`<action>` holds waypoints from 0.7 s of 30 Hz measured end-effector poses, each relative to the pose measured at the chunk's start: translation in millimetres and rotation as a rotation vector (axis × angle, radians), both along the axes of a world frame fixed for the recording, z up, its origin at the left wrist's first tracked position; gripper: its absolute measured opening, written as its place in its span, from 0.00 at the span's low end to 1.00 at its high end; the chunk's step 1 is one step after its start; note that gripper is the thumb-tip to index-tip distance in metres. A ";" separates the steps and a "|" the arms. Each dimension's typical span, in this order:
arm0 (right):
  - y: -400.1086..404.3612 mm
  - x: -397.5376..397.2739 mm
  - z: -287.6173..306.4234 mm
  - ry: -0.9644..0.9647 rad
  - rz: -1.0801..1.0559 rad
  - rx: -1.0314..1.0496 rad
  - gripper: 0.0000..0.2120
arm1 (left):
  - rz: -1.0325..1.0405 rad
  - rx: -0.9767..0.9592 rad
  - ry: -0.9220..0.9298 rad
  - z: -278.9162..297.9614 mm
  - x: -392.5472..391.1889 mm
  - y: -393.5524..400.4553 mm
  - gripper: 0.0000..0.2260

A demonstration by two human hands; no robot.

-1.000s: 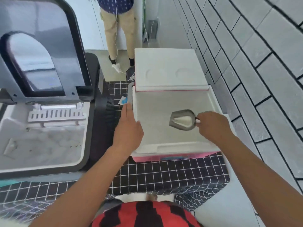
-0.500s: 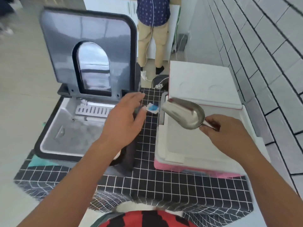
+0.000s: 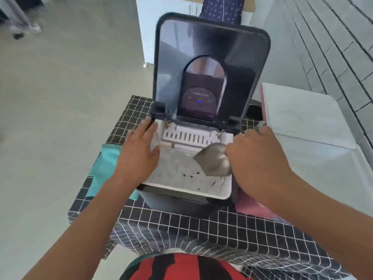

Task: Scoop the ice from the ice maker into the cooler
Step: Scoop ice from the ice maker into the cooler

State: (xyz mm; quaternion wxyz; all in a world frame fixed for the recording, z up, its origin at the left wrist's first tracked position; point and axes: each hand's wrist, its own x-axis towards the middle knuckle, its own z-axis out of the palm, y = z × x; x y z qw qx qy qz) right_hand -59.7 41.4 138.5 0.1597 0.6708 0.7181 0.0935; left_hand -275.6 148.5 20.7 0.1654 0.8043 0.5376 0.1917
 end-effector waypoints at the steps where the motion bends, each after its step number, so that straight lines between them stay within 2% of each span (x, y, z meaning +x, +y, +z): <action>1: 3.9 -11.1 -3.3 -0.027 0.005 -0.014 0.13 | -0.018 -0.036 -0.040 -1.6 -0.5 1.3 0.29; 4: 16.5 -39.0 -16.5 -0.173 0.038 -0.059 0.12 | -0.073 -0.101 -0.134 -6.7 -4.6 3.0 0.32; 7: 33.3 -56.8 -32.3 -0.271 -0.006 -0.147 0.07 | -0.140 -0.121 -0.112 -9.9 -13.9 2.6 0.36; 11: 48.2 -60.6 -52.4 -0.183 -0.078 -0.304 0.04 | -0.184 -0.171 -0.157 -9.8 -19.9 2.1 0.35; 17: 46.7 -45.4 -58.9 -0.134 -0.067 -0.257 0.08 | -0.202 -0.163 -0.286 -12.5 -21.7 3.7 0.32; 21: 44.1 -50.0 -64.3 -0.117 -0.025 -0.237 0.09 | -0.203 -0.154 -0.307 -15.2 -21.7 3.4 0.32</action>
